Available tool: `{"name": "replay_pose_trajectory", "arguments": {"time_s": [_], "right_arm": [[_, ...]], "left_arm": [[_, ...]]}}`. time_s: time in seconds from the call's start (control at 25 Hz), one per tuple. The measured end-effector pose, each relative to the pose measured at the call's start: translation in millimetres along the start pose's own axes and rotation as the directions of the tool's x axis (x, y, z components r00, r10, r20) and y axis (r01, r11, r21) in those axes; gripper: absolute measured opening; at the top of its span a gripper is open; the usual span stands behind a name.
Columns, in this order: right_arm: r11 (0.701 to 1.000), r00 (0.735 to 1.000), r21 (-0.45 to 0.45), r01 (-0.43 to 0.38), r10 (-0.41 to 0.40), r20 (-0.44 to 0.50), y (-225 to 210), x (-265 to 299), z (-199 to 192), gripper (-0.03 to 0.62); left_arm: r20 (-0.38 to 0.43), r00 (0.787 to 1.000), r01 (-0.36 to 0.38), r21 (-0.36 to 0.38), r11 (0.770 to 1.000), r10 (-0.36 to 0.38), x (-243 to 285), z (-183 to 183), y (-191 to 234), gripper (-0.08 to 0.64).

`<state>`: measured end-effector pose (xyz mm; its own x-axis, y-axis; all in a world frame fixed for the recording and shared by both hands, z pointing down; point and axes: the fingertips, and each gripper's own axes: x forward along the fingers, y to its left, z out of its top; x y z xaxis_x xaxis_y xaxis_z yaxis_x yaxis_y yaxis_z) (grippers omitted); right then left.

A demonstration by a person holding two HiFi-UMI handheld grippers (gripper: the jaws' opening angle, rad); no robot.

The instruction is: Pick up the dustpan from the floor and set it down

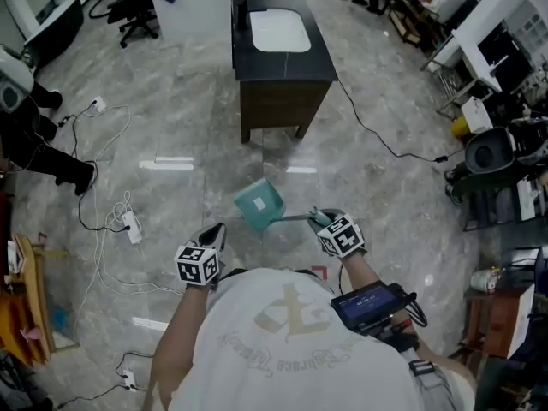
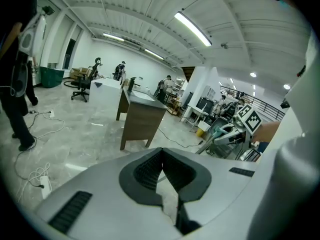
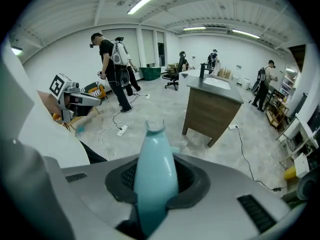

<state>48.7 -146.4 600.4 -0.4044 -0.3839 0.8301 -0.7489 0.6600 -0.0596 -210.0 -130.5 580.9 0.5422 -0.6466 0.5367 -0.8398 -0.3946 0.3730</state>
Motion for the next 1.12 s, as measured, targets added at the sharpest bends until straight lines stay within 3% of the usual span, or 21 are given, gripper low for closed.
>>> {"name": "replay_pose_trajectory", "arguments": {"time_s": [0.4, 0.88, 1.12], "right_arm": [[0.991, 0.999, -0.122, -0.052, 0.052, 0.001, 38, -4, 56, 0.098], [0.991, 0.995, -0.109, -0.083, 0.087, 0.037, 64, -10, 83, 0.098], [0.99, 0.998, -0.129, -0.059, 0.064, 0.029, 67, -4, 91, 0.098]], "left_arm": [[0.029, 0.999, -0.016, -0.031, 0.999, 0.017, -30, 1, 28, 0.012], [0.015, 1.0, -0.006, 0.046, 0.999, 0.005, -39, 5, 45, 0.012], [0.031, 0.999, 0.013, 0.001, 1.0, -0.013, -36, 7, 53, 0.012]]}}
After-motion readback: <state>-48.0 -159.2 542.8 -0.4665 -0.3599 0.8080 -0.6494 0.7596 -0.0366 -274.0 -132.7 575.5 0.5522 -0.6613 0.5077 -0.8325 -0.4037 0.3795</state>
